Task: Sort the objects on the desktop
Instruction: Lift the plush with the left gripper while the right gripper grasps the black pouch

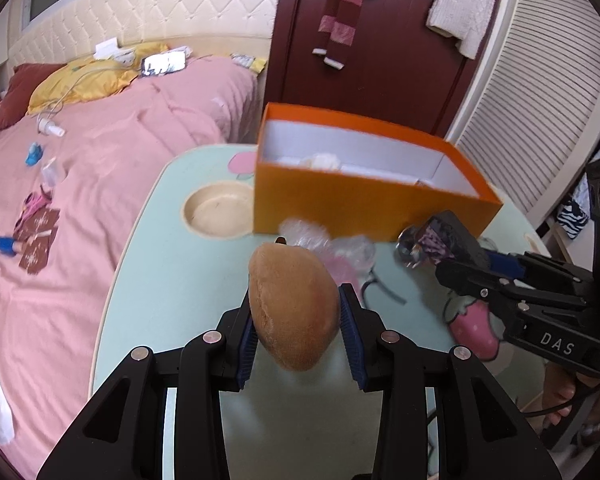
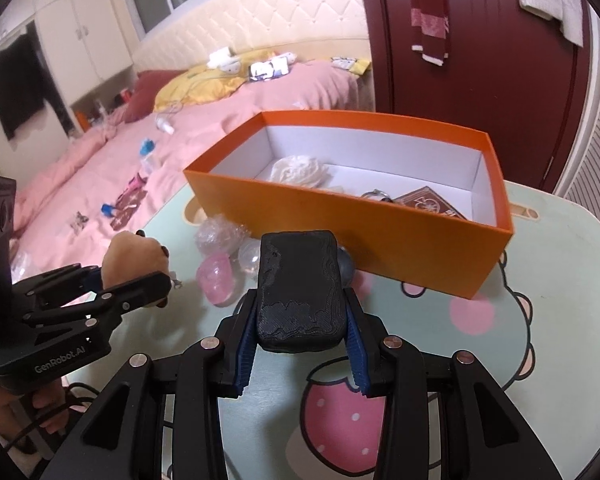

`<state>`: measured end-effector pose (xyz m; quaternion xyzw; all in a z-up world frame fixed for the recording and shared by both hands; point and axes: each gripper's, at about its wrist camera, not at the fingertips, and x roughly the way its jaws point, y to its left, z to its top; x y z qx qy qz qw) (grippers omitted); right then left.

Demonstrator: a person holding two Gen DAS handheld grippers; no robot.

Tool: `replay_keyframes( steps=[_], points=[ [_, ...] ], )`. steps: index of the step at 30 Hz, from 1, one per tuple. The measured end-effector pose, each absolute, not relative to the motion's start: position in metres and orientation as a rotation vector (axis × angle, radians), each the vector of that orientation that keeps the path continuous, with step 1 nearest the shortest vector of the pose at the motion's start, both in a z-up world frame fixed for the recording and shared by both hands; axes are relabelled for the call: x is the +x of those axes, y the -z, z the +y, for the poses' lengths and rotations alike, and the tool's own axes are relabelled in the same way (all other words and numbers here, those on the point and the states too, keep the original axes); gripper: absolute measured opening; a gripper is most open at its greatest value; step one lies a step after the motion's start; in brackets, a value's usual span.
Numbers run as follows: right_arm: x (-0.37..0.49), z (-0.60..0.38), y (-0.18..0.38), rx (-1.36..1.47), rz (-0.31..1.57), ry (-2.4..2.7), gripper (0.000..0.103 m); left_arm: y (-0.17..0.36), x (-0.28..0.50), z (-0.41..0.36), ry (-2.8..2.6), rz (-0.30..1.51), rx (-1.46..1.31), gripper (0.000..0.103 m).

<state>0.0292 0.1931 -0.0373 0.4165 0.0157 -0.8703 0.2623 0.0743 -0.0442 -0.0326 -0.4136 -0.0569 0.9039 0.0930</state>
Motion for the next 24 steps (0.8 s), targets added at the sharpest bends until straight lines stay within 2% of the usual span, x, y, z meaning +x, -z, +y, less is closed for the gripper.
replay_keyframes(
  steps=[4,12,24],
  points=[
    [0.024,0.201,0.024,1.084,0.009,2.374,0.038,0.009,0.06,-0.036,-2.667,-0.172,-1.142,0.039],
    [-0.002,0.205,0.001,0.988,-0.004,2.442,0.038,-0.024,0.011,-0.009,-2.689,-0.051,-1.017,0.039],
    [-0.044,0.213,0.016,1.057,-0.067,2.469,0.038,-0.004,-0.043,0.011,-2.627,-0.021,-1.101,0.039]
  ],
)
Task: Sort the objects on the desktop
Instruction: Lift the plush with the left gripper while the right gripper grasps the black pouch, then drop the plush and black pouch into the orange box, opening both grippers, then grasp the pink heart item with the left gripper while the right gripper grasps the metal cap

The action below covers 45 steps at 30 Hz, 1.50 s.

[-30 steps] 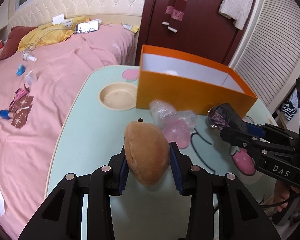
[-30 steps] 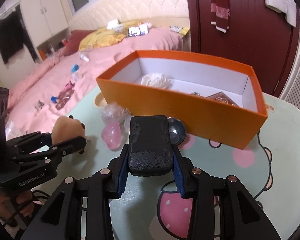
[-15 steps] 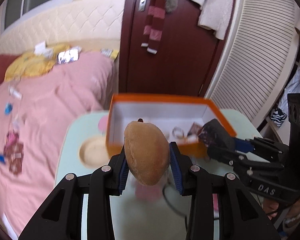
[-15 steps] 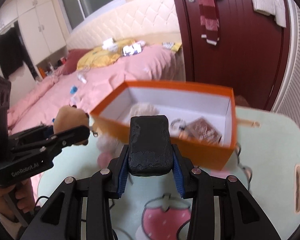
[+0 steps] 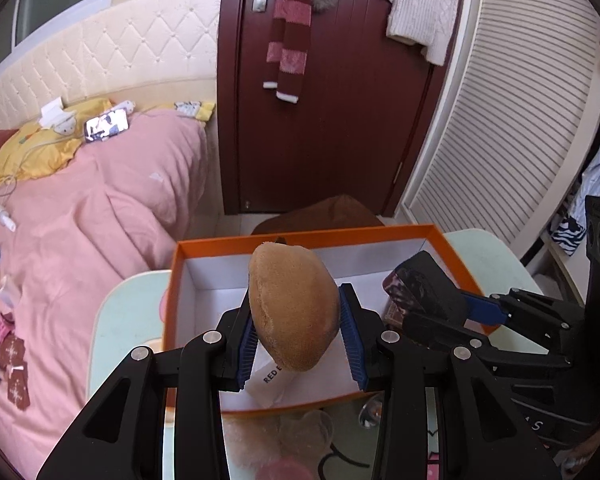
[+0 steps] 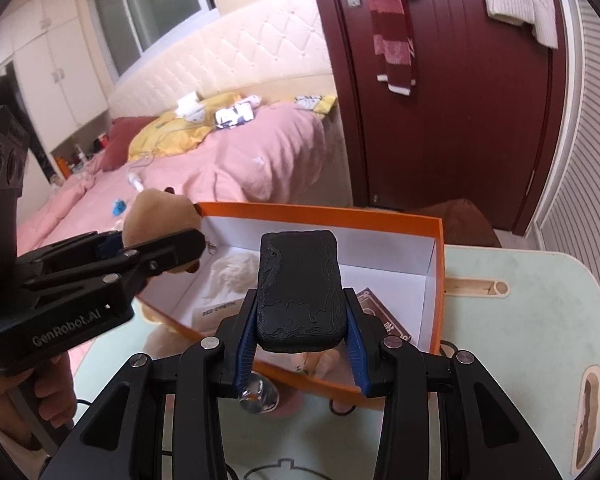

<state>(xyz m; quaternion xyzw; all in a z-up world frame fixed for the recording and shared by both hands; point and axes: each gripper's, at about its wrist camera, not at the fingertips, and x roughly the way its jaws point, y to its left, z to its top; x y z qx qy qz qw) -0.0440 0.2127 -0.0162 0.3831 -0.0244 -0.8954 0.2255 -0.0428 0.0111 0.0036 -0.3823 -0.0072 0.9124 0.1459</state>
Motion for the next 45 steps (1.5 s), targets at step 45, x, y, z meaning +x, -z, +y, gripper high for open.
replay_keyframes(
  steps=[45],
  points=[
    [0.048,0.238,0.051,1.212,0.003,2.518,0.061,0.046,0.083,-0.044,-2.703,-0.136,-1.339,0.069]
  ],
)
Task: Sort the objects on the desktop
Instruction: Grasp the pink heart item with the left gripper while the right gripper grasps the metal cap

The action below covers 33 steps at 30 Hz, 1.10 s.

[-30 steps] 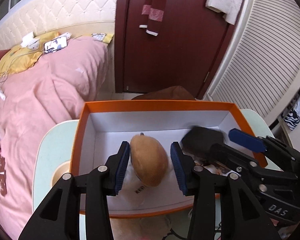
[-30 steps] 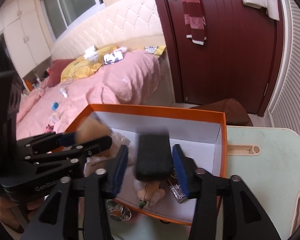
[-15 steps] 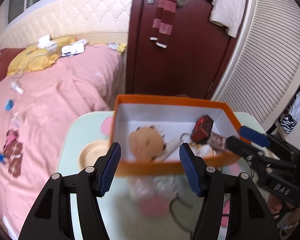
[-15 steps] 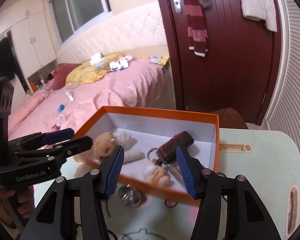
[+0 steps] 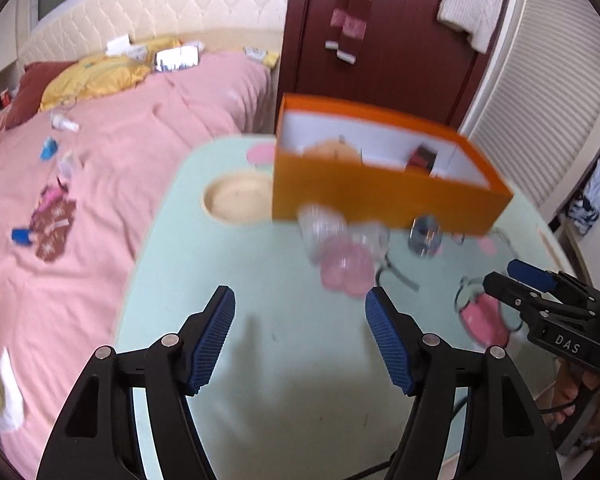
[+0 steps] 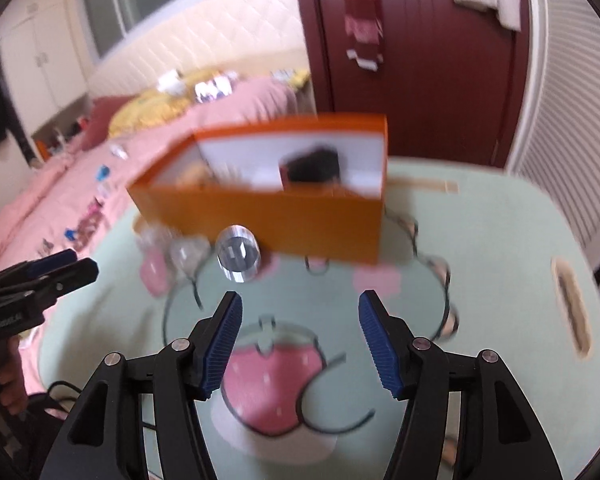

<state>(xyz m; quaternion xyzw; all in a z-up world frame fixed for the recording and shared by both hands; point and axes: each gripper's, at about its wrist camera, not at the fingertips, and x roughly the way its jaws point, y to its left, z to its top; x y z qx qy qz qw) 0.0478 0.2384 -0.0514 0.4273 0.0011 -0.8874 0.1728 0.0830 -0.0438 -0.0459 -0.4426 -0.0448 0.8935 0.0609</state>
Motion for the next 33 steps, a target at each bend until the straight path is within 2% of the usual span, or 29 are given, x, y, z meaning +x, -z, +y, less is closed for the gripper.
replay_keyframes(
  steps=[5,8,10,12,17,27,29,30,31,32,33],
  points=[
    [0.046,0.232,0.061,1.254,0.048,2.502,0.063,0.064,0.082,-0.038,-2.725,-0.072,-1.373,0.07],
    [0.047,0.223,0.063,1.24,0.133,2.516,0.071,0.07,0.081,-0.035,-2.752,-0.005,-1.389,0.079],
    [0.049,0.215,0.068,1.238,0.205,2.514,0.078,0.07,0.081,-0.035,-2.744,-0.003,-1.382,0.079],
    [0.049,0.212,0.071,1.239,0.227,2.5,0.091,0.07,0.081,-0.035,-2.728,0.003,-1.375,0.079],
    [0.047,0.211,0.073,1.24,0.234,2.487,0.093,0.065,0.075,-0.028,-2.699,-0.001,-1.36,0.079],
    [0.045,0.213,0.073,1.239,0.221,2.493,0.093,0.067,0.026,-0.005,-2.657,0.155,-1.411,0.079],
    [0.045,0.213,0.072,1.238,0.21,2.494,0.093,0.069,0.023,-0.007,-2.635,0.1,-1.4,0.079],
    [0.045,0.214,0.072,1.239,0.209,2.496,0.093,0.069,0.024,-0.009,-2.638,0.085,-1.392,0.078],
    [0.045,0.214,0.072,1.241,0.208,2.498,0.093,0.069,0.026,-0.011,-2.64,0.073,-1.383,0.066],
    [0.045,0.214,0.072,1.241,0.205,2.5,0.093,0.068,0.028,-0.011,-2.639,0.078,-1.372,0.048],
    [0.044,0.215,0.072,1.24,0.198,2.5,0.093,0.067,0.031,-0.011,-2.637,0.082,-1.362,0.041]
  ],
)
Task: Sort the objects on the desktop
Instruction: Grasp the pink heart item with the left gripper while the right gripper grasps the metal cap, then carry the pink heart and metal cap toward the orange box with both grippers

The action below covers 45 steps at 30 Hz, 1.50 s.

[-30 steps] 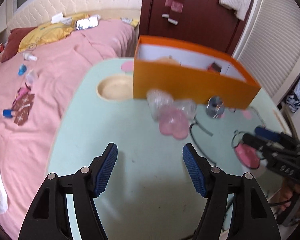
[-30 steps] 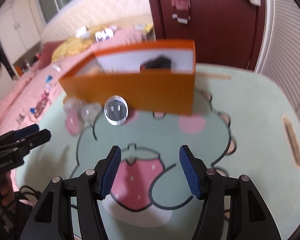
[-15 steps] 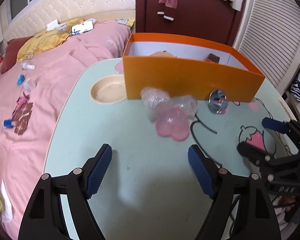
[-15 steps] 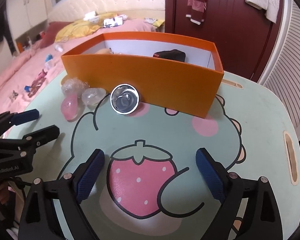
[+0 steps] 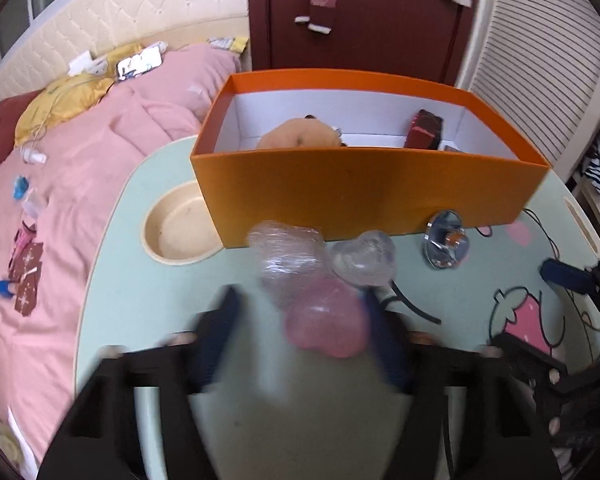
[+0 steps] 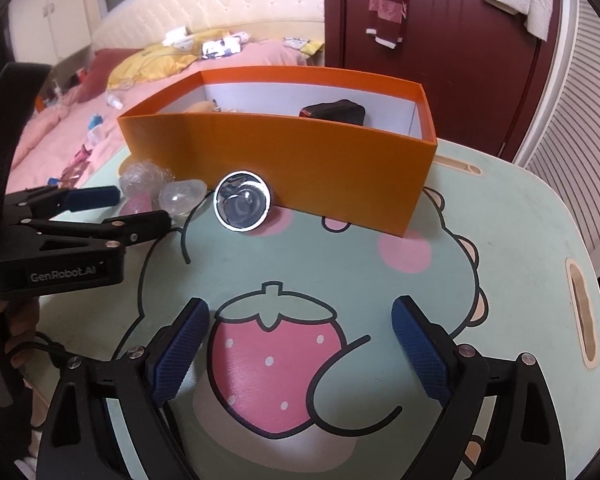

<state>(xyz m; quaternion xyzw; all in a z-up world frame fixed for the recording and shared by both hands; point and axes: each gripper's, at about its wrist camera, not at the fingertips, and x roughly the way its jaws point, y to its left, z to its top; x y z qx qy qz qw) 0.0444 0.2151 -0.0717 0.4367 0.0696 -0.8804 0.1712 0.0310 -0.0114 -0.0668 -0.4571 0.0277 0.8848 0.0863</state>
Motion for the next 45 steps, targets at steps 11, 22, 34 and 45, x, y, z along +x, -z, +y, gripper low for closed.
replay_keyframes(
  steps=[11,22,34,45],
  points=[
    [0.04,0.219,0.072,1.252,0.211,2.493,0.093,0.066,0.082,-0.025,-2.698,0.051,-1.301,0.041],
    [0.021,0.216,0.059,1.23,0.005,2.444,0.093,0.068,0.082,-0.025,-2.718,0.044,-1.282,0.041],
    [-0.009,0.194,0.064,1.266,-0.079,2.435,0.083,0.068,0.083,-0.021,-2.723,0.042,-1.281,0.041],
    [0.01,0.206,0.061,1.229,-0.038,2.411,0.026,0.069,0.083,-0.023,-2.724,0.042,-1.281,0.041]
  ],
)
